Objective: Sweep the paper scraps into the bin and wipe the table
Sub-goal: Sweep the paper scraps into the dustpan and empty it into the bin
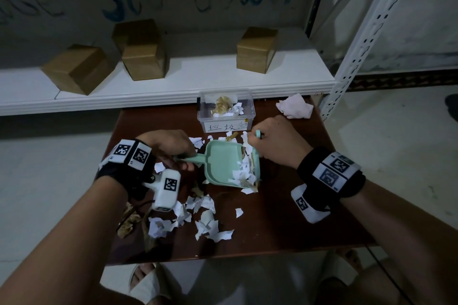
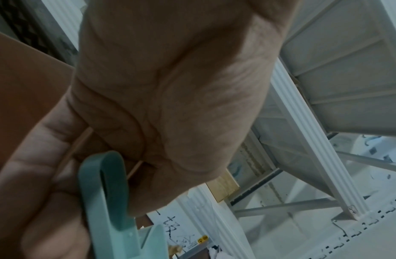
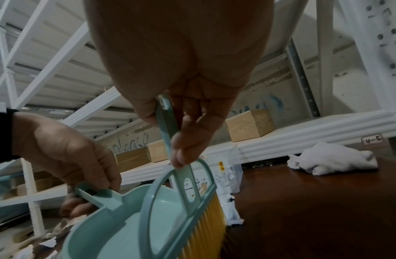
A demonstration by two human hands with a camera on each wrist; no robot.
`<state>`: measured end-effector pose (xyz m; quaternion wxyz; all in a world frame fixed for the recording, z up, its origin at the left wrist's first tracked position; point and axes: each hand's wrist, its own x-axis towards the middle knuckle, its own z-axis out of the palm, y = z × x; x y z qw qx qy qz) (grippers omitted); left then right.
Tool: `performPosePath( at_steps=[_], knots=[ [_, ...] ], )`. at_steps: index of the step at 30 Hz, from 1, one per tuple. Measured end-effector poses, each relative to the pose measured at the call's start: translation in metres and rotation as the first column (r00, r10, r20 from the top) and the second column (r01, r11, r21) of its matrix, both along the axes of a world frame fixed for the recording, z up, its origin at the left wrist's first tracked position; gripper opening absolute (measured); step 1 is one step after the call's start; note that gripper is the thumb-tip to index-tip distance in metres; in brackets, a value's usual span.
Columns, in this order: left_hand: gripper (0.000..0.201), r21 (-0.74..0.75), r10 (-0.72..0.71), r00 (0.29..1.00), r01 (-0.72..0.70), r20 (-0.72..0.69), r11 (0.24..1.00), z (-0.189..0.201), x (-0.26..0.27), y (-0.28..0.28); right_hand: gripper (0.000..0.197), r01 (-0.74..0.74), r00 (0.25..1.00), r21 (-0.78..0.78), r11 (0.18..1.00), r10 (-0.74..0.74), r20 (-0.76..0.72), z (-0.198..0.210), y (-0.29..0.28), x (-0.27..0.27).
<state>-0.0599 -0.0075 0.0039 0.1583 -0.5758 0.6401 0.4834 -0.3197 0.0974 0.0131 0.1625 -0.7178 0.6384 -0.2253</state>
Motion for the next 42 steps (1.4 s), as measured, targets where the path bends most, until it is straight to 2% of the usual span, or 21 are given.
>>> performPosePath(
  at_steps=[12,17,22,28,32,38,42],
  knots=[
    [0.014,0.007,0.005,1.000,-0.005,0.017,1.000,-0.014,-0.001,-0.003,0.044,0.019,0.993,-0.021,1.000,-0.017,0.114,0.002,0.001,0.002],
    [0.016,0.003,0.003,1.000,-0.004,0.020,1.000,-0.013,-0.003,0.000,0.042,0.043,0.988,-0.044,0.998,-0.036,0.149,0.004,0.001,0.004],
    [0.018,-0.002,0.000,0.999,0.001,0.040,1.000,-0.013,-0.005,0.003,0.039,0.047,0.967,-0.007,0.999,-0.043,0.251,0.007,0.001,0.006],
    [0.017,0.020,-0.004,0.998,0.003,0.064,1.000,-0.013,-0.006,0.005,0.030,0.154,0.925,-0.040,0.987,-0.130,0.358,0.021,0.002,-0.003],
    [0.017,0.038,0.064,0.998,-0.064,0.011,0.997,-0.015,-0.005,0.006,0.032,0.250,0.907,-0.119,0.961,-0.189,0.377,0.026,-0.003,-0.015],
    [0.018,0.057,0.145,0.983,-0.140,-0.108,0.989,-0.008,-0.001,0.005,0.031,0.308,0.894,-0.161,0.938,-0.227,0.385,0.030,-0.007,-0.029],
    [0.022,0.077,0.157,0.964,-0.143,-0.216,0.987,0.000,0.002,0.008,0.028,0.411,0.841,-0.226,0.883,-0.272,0.468,0.037,-0.008,-0.035]
  ],
)
